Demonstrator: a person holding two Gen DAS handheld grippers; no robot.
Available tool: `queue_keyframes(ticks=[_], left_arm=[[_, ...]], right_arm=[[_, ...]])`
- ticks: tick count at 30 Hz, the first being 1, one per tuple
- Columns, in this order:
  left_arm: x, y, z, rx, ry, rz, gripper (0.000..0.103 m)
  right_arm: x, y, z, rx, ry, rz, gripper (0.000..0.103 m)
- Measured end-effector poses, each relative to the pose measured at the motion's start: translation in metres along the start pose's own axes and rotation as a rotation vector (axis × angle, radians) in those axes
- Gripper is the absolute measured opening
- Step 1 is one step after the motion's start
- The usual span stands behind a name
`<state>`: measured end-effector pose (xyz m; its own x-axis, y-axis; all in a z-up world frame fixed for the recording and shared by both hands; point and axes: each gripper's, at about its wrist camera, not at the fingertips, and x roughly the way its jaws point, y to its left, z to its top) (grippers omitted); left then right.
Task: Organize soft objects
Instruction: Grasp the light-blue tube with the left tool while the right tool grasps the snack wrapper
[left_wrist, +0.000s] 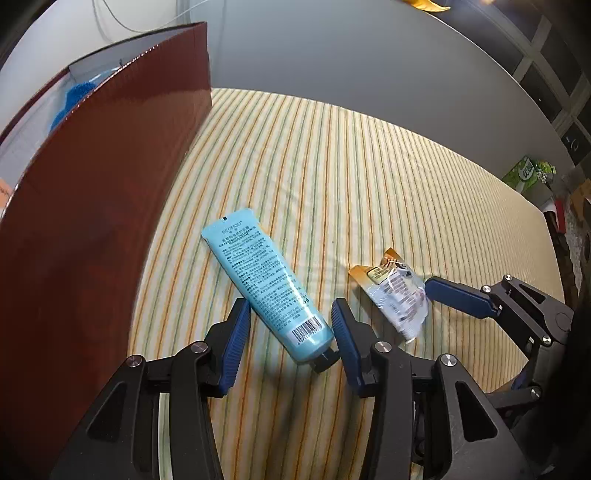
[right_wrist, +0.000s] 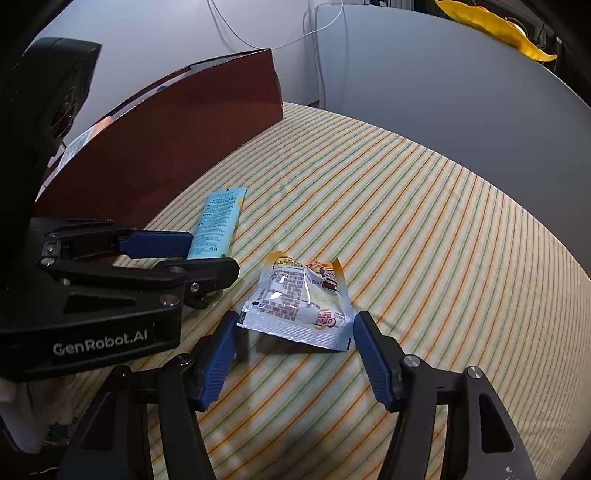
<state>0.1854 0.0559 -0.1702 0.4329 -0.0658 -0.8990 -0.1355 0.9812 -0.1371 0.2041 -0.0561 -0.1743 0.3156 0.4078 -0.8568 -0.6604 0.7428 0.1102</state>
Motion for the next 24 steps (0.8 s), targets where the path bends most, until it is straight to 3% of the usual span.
queue_keyframes(ticks=[5, 12, 24], left_arm=[[-0.003, -0.001, -0.004, 0.012, -0.008, 0.002, 0.044], [-0.006, 0.002, -0.007, 0.035, -0.015, 0.007, 0.037], [-0.009, 0.009, -0.01, 0.05, -0.01, -0.01, 0.028]], right_arm=[[0.007, 0.001, 0.008, -0.039, 0.005, -0.025, 0.062], [0.011, -0.012, 0.013, -0.054, 0.01, -0.054, 0.062], [0.024, -0.007, 0.03, -0.162, 0.043, -0.028, 0.059]])
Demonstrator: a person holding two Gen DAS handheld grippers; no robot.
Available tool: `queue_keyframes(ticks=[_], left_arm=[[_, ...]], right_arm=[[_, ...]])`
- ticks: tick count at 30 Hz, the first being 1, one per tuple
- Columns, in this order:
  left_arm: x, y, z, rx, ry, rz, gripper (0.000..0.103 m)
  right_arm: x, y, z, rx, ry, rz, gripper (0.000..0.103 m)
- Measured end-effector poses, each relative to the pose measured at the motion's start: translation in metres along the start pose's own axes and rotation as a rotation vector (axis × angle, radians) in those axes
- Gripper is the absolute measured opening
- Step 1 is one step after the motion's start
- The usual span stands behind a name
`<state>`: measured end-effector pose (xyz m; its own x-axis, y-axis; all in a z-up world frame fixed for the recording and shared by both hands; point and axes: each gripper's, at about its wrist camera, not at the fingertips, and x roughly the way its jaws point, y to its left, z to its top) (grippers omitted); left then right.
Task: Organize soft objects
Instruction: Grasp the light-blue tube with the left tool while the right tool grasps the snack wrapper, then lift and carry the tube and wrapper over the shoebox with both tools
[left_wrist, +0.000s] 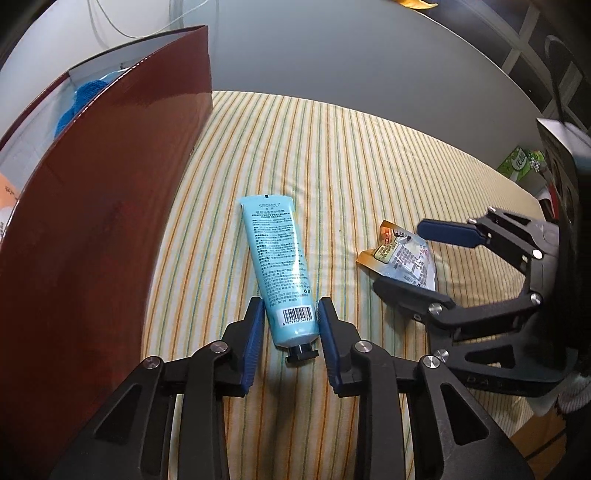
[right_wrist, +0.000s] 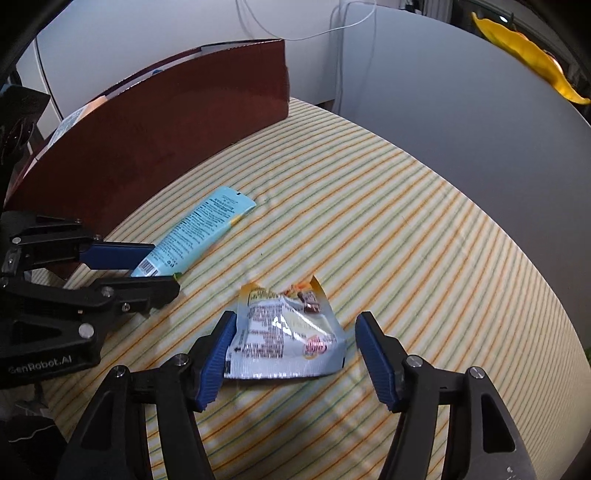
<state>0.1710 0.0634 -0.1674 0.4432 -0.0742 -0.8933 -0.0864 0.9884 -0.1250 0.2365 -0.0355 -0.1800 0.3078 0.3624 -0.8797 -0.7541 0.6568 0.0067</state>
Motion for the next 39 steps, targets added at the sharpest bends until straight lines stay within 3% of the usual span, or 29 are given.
queue_keyframes(ticks=[5, 8, 21, 30, 39], left_arm=[[0.0, -0.003, 0.001, 0.021, 0.002, 0.01, 0.027], [0.001, -0.007, 0.001, 0.03, 0.002, 0.013, 0.026], [-0.007, -0.012, -0.012, -0.003, -0.051, -0.041, 0.025], [-0.016, -0.013, -0.011, -0.019, -0.082, -0.044, 0.025], [-0.056, -0.012, -0.004, -0.007, -0.163, -0.064, 0.025]], right_arm=[[0.003, 0.001, 0.005, -0.025, 0.023, 0.005, 0.051], [0.001, -0.003, 0.004, -0.014, 0.028, 0.005, 0.038], [-0.02, -0.02, -0.014, 0.1, -0.043, 0.02, 0.021], [-0.035, -0.025, -0.025, 0.14, -0.065, 0.01, 0.019], [-0.075, -0.024, -0.013, 0.142, -0.144, 0.034, 0.019]])
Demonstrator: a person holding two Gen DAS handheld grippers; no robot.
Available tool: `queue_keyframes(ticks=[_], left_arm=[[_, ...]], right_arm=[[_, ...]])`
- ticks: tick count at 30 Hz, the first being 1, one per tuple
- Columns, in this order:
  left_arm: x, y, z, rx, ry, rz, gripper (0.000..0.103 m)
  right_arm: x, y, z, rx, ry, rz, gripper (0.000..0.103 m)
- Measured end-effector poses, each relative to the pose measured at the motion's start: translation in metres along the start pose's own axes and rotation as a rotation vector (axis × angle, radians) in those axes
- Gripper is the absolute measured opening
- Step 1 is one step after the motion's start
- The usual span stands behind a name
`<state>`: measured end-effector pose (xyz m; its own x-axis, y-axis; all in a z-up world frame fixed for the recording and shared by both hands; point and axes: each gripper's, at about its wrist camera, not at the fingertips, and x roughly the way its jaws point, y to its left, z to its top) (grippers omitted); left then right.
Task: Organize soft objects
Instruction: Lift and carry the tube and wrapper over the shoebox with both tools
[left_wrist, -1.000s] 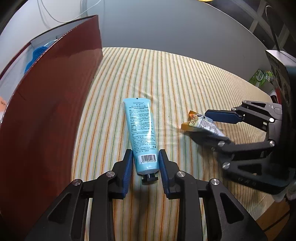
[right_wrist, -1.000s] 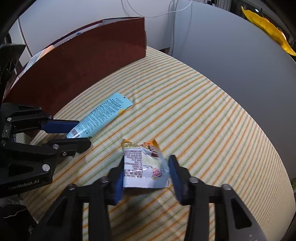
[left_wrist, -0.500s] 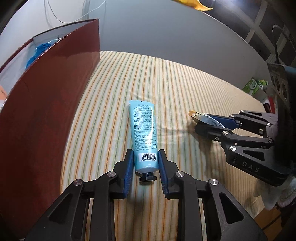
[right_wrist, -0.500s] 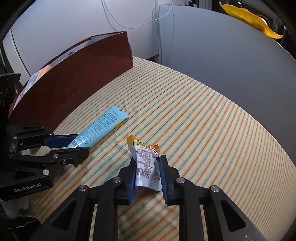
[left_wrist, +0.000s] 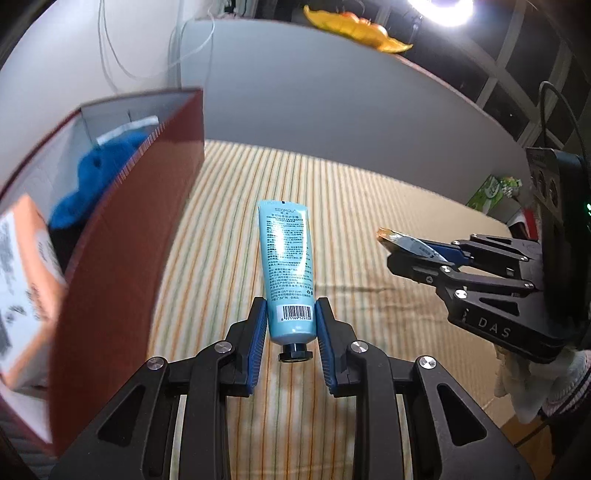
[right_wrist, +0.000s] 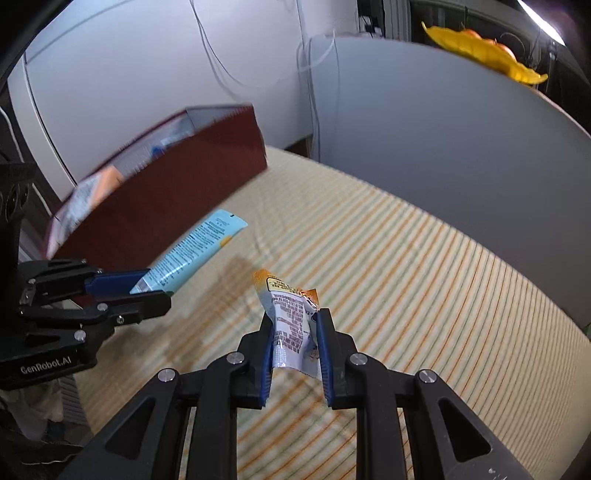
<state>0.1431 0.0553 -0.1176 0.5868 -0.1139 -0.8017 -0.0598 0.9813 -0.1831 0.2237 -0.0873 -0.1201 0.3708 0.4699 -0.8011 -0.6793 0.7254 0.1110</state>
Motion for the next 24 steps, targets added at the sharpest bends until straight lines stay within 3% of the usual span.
queue_keyframes(ticks=[11, 24], left_arm=[[-0.074, 0.047, 0.035, -0.018, -0.135, 0.06, 0.025], [-0.09, 0.143, 0.064, -0.112, -0.132, 0.207, 0.025]], right_arm=[[-0.023, 0.04, 0.078, -0.067, -0.096, 0.038, 0.019], [0.015, 0.116, 0.156, -0.113, -0.09, 0.136, 0.019]])
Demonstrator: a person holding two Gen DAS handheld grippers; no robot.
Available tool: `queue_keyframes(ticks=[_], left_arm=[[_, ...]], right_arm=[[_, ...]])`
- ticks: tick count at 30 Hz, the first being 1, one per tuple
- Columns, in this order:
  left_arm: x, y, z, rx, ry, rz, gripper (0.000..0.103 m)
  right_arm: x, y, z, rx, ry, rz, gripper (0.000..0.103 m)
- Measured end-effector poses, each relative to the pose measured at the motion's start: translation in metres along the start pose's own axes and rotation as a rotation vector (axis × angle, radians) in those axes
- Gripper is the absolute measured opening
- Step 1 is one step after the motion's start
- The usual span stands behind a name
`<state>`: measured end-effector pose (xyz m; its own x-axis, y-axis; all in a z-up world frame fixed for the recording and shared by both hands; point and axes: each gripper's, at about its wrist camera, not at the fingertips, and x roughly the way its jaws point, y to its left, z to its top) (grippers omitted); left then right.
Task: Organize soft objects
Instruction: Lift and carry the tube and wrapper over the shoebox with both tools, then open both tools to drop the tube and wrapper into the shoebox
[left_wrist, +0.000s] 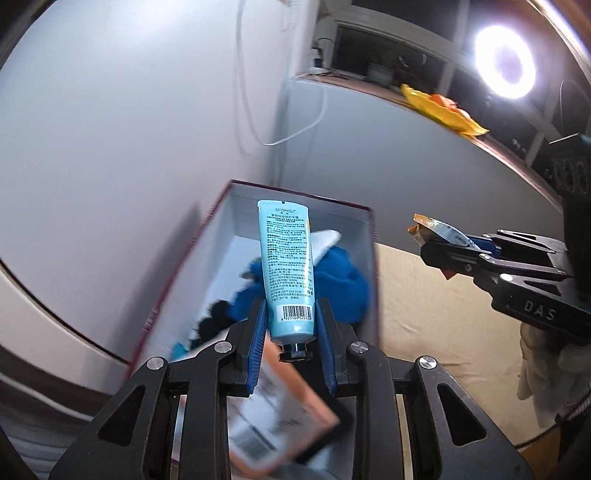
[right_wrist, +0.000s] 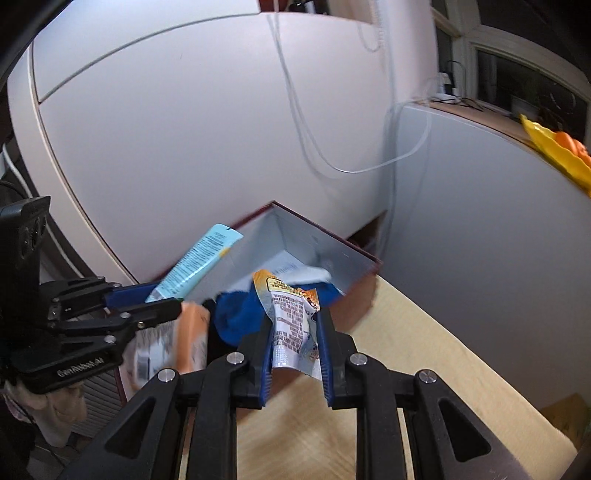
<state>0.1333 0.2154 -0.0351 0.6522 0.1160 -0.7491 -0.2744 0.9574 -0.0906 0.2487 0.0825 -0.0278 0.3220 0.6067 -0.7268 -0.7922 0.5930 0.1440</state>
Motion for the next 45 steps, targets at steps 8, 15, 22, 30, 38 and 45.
queue_keyframes(ticks=[8, 15, 22, 30, 38, 45], left_arm=[[0.02, 0.021, 0.01, -0.017, 0.036, 0.037, 0.025], [0.03, 0.02, 0.019, -0.015, 0.039, 0.046, 0.025], [0.028, 0.021, 0.027, -0.007, 0.013, 0.081, 0.03], [0.021, 0.023, 0.024, -0.023, 0.001, 0.09, 0.038], [0.011, 0.018, 0.016, -0.034, -0.012, 0.081, 0.038], [-0.008, 0.005, 0.004, -0.032, -0.046, 0.063, 0.052]], right_arm=[[0.046, 0.025, 0.015, -0.021, 0.053, 0.018, 0.019], [0.066, 0.027, 0.018, -0.024, 0.087, 0.012, 0.019], [0.065, 0.032, 0.017, -0.047, 0.079, 0.014, 0.037], [0.054, 0.03, 0.015, -0.038, 0.046, -0.005, 0.061], [0.036, 0.027, 0.005, -0.03, 0.03, -0.017, 0.061], [0.012, 0.025, -0.011, -0.033, 0.007, -0.049, 0.061]])
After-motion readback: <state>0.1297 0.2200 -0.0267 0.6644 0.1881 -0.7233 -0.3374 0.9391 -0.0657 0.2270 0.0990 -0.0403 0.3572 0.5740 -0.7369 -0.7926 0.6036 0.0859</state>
